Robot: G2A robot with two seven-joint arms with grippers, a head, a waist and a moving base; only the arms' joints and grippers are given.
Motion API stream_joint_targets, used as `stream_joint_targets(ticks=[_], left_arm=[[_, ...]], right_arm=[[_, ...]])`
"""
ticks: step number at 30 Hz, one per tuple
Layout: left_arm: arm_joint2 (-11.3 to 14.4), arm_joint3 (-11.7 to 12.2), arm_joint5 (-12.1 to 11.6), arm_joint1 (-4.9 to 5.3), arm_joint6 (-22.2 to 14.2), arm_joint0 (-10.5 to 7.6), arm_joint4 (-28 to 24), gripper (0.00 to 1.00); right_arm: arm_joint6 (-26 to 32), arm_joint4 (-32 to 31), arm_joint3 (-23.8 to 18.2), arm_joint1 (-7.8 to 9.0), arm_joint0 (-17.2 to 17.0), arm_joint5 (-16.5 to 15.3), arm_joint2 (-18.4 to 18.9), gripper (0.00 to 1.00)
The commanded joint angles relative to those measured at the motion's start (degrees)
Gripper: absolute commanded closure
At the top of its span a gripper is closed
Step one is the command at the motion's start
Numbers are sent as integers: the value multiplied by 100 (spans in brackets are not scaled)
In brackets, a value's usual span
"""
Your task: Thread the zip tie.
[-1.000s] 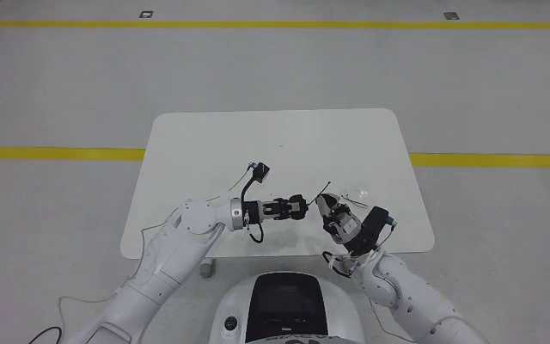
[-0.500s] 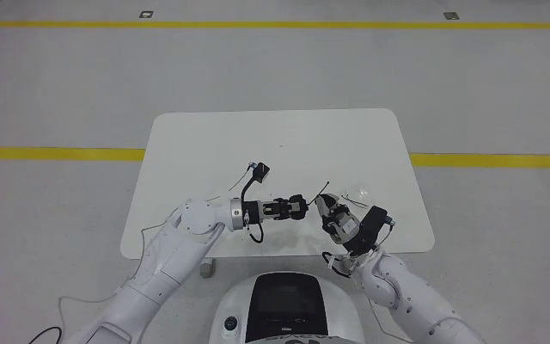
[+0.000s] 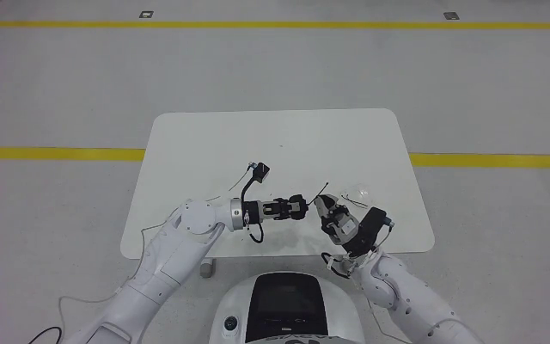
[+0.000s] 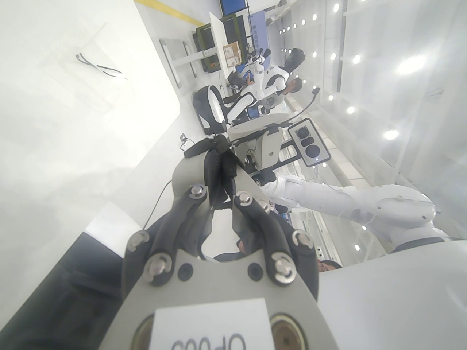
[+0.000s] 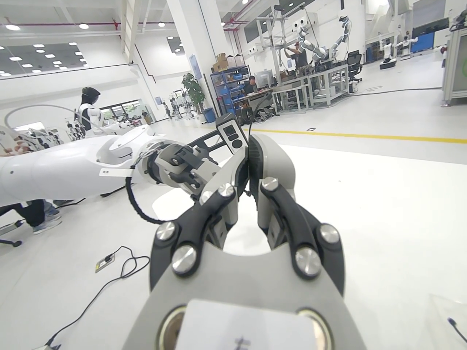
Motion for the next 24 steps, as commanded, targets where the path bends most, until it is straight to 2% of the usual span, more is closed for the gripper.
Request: stream_joint_targets(ticks=[1,13,24], left_arm=[[0,0,0,0,0,0,0,100],[0,0,0,0,0,0,0,100],[0,0,0,0,0,0,0,100]], right_arm=[[19,-9,5,-6,-1,0,2,100],[77,-13,-25,-23,7,0,-43,100],[77,132,-48,41,92,0,-213,100]])
